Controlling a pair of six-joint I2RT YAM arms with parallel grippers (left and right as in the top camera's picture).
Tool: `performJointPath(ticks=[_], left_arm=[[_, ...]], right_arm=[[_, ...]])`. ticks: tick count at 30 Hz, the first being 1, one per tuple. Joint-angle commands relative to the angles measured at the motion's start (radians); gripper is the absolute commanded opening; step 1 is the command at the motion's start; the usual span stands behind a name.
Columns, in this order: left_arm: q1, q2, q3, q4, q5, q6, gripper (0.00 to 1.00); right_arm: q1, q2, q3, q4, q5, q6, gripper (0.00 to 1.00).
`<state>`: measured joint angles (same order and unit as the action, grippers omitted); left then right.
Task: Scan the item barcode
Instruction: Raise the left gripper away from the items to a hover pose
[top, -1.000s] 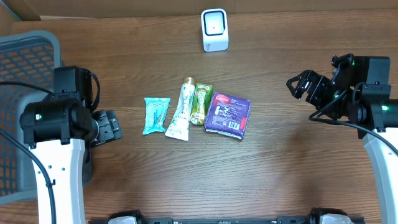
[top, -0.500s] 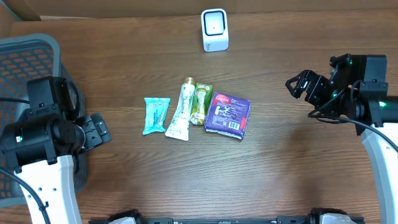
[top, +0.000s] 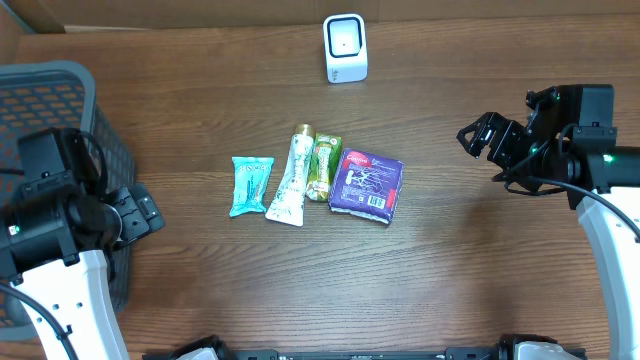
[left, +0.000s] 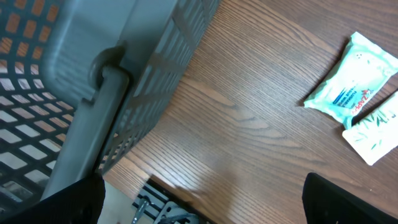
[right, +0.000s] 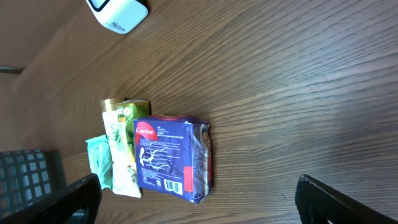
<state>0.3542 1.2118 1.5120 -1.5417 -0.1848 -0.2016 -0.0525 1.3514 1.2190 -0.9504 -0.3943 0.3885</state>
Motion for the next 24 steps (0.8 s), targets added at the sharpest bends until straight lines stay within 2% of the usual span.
performJointPath(ticks=[1, 3, 7, 10, 12, 18, 21, 24], left_arm=[[0.01, -0.01, 0.013, 0.013, 0.013, 0.023, 0.93], [0.006, -0.01, 0.013, 0.023, 0.053, 0.034, 0.92], [-0.021, -0.01, 0.013, 0.084, 0.227, 0.137, 0.91], [-0.058, -0.01, 0.014, 0.167, 0.351, 0.146, 0.91], [-0.087, -0.01, 0.014, 0.225, 0.397, 0.147, 0.91], [-0.22, 0.005, 0.016, 0.419, 0.349, 0.143, 0.95], [-0.256, 0.03, 0.016, 0.459, 0.35, 0.142, 0.99], [-0.265, 0.076, 0.021, 0.491, 0.35, 0.144, 1.0]], right_arm=[[-0.004, -0.003, 0.009, 0.007, 0.021, -0.003, 1.0], [-0.004, -0.003, 0.009, 0.011, 0.02, -0.003, 1.0], [-0.004, -0.003, 0.009, 0.019, 0.017, -0.005, 1.0], [0.006, -0.003, 0.018, 0.014, -0.05, -0.174, 0.96], [0.017, -0.003, 0.036, -0.016, -0.043, -0.19, 0.96], [0.066, -0.003, 0.175, -0.158, 0.056, -0.207, 0.96], [0.092, -0.003, 0.26, -0.24, 0.107, -0.207, 0.96], [0.124, -0.003, 0.323, -0.295, 0.113, -0.206, 0.97]])
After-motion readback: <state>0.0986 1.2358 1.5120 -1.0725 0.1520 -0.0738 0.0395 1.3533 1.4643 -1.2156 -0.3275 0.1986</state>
